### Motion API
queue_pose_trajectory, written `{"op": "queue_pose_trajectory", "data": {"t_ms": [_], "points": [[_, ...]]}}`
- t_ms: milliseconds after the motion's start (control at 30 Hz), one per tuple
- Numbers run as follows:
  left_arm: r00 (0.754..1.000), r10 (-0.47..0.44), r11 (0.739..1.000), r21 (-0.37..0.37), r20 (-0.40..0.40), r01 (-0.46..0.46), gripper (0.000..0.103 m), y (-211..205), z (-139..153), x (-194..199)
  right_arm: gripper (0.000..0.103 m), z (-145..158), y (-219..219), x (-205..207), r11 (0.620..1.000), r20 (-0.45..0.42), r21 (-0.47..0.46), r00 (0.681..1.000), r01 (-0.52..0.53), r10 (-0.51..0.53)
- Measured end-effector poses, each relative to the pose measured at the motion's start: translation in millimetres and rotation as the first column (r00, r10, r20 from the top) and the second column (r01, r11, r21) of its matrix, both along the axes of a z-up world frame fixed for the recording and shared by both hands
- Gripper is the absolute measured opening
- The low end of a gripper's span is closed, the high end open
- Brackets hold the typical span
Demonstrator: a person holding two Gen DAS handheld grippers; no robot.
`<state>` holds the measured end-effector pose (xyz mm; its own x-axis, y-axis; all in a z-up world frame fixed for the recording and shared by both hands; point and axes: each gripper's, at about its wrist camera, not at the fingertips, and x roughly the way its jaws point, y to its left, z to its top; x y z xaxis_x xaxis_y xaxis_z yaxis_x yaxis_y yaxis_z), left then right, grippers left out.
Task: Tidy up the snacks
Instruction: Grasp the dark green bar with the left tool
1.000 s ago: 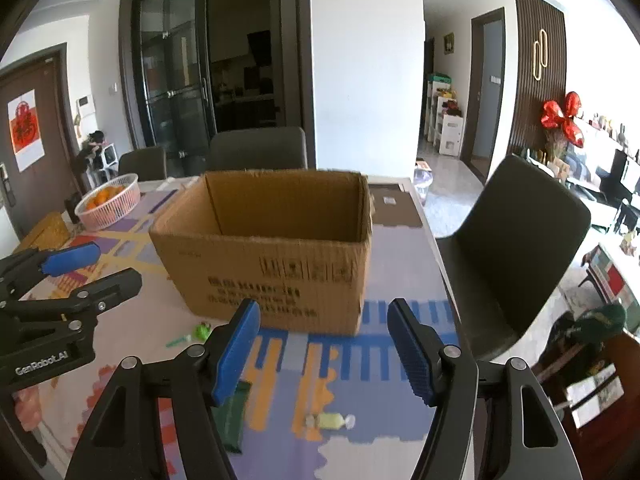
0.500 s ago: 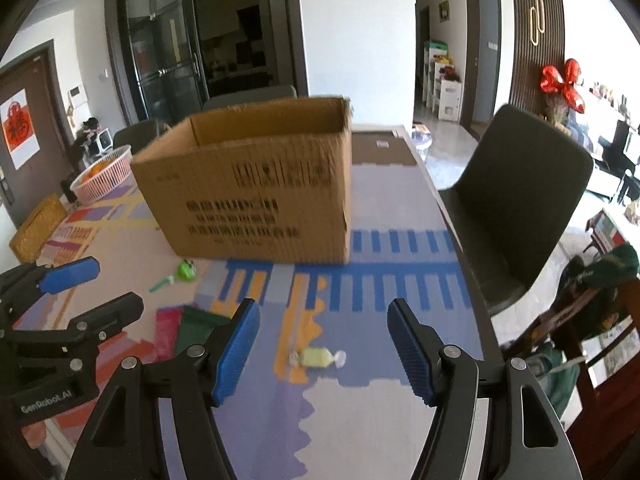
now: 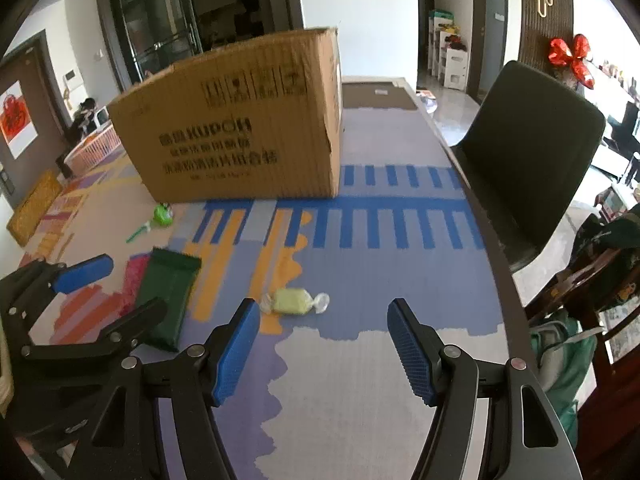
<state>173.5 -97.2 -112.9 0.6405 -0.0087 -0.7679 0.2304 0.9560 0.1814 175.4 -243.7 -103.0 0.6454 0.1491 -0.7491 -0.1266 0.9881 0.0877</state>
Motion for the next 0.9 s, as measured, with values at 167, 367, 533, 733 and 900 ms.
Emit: {"op": "queue_pose_trajectory", "data": {"t_ms": [167, 367, 533, 733, 900], "points": [[1.000, 0.023, 0.999, 0.024, -0.009, -0.023, 0.067, -0.1, -12.3, 5.0, 0.067, -11.9, 1.5, 5.0, 1.000, -0.025, -0.008, 1.000, -0.015, 0.015], [0.999, 0.032, 0.999, 0.017, -0.018, -0.031, 0.064, 1.5, -20.6, 9.3, 0.067, -19.2, 5.9, 16.2, 0.999, -0.040, -0.025, 0.998, -0.041, 0.040], [0.999, 0.040, 0.999, 0.034, -0.014, -0.040, 0.047, 3.6, -23.8, 9.6, 0.067, -21.7, 7.9, 20.6, 0.998, -0.053, -0.029, 0.997, -0.062, 0.060], [0.999, 0.038, 0.998, -0.039, -0.032, -0.039, 0.040, 16.9, -18.5, 11.8, 0.067, -24.1, 9.6, 23.4, 0.995, -0.063, -0.048, 0.995, -0.085, 0.082], [0.999, 0.012, 0.990, -0.136, -0.045, -0.018, 0.027, 25.7, -10.0, 12.8, 0.067, -23.6, 13.4, 25.1, 0.993, -0.068, -0.059, 0.993, -0.102, 0.098]]}}
